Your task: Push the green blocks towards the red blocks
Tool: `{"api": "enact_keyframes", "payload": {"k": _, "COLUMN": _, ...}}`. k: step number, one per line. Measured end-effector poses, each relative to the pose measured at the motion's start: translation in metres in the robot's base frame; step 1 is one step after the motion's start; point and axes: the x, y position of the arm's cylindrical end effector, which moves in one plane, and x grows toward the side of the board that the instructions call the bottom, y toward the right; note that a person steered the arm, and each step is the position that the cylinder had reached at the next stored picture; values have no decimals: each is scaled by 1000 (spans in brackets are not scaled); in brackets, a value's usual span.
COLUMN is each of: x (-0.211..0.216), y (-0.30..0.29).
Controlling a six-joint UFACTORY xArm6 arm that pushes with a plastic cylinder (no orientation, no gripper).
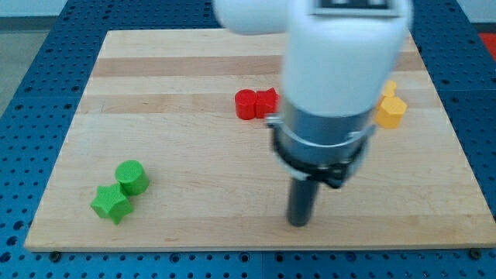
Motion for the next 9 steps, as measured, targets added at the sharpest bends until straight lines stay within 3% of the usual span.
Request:
{"api": "enact_keyframes", "payload": {"k": 5, "x": 21, "y": -228}}
{"api": "enact_keyframes", "payload": {"k": 7, "x": 12, "y": -245}}
{"api": "enact_keyframes", "payload": {"k": 9, "x": -8, "y": -223}}
